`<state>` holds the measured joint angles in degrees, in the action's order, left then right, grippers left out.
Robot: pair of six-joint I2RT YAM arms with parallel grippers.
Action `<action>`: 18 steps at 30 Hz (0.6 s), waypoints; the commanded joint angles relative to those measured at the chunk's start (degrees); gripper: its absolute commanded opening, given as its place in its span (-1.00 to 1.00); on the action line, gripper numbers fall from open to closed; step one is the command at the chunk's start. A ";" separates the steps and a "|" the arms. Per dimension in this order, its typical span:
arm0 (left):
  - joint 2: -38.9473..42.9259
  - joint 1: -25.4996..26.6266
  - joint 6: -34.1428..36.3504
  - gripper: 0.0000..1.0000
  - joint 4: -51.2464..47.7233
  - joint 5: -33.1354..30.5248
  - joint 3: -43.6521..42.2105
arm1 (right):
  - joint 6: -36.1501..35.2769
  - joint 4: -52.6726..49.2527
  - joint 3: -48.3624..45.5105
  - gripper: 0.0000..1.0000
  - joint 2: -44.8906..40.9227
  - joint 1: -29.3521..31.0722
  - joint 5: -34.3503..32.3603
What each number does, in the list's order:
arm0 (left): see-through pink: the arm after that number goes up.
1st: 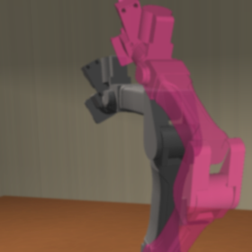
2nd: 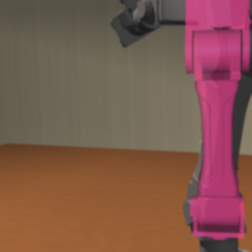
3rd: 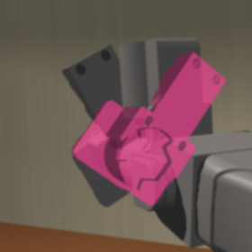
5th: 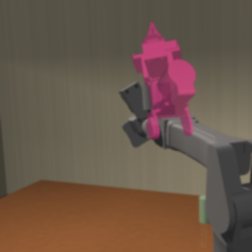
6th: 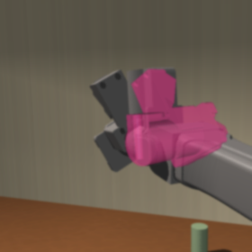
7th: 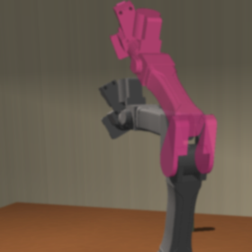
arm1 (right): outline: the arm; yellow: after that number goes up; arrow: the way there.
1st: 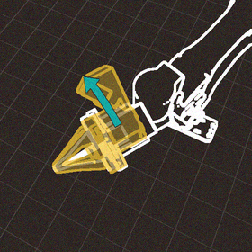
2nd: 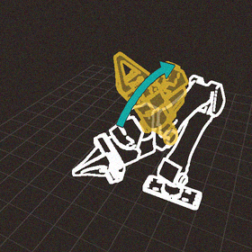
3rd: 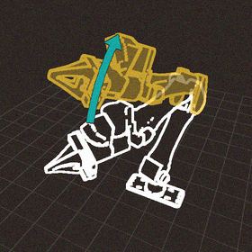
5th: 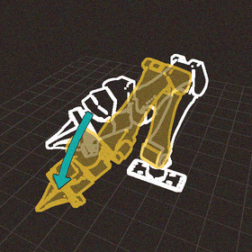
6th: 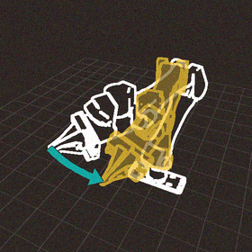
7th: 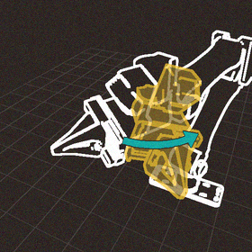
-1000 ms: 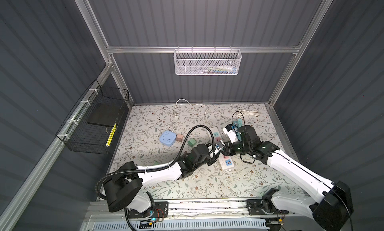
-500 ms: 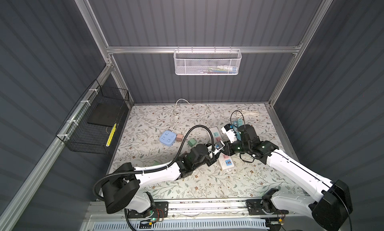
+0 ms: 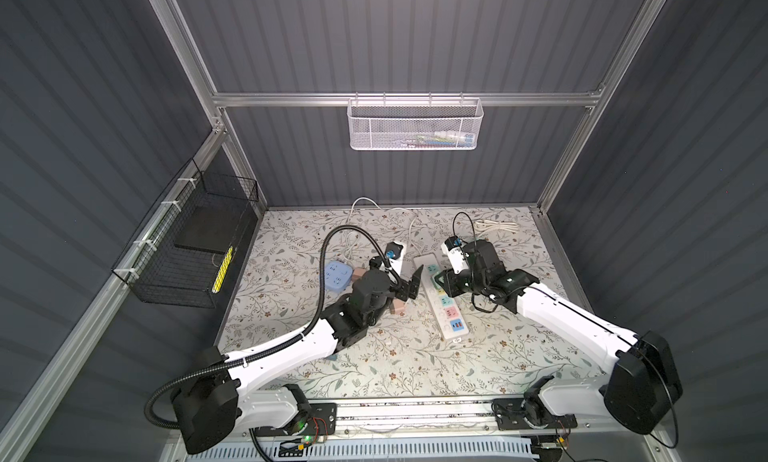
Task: Insert the plug
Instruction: 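Carry the green charger over the white strip with the right gripper while the left withdraws, then lower the green charger into the teal socket nearest the cord with the right gripper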
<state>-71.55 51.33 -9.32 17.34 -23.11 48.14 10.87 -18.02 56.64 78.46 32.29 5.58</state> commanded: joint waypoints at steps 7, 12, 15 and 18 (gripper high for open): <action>-8.78 -7.74 -9.11 0.86 -13.29 14.93 9.62 | -7.29 2.90 8.09 -0.64 12.83 -1.01 -8.40; -9.16 -7.75 -10.65 0.85 -14.91 18.69 10.34 | -7.76 3.68 10.87 -0.67 18.74 -1.79 -9.22; -8.51 -7.74 -9.06 0.88 -18.76 13.42 12.29 | -6.30 4.69 11.89 -0.67 20.50 -1.84 -9.03; -7.33 -7.76 -7.93 0.89 -18.68 10.87 11.48 | -5.22 6.11 11.83 -0.68 21.78 -1.88 -11.25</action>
<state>-81.17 43.77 -18.46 1.15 -9.50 58.06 4.71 -13.91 66.81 99.79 30.52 -3.22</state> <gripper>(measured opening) 0.944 0.298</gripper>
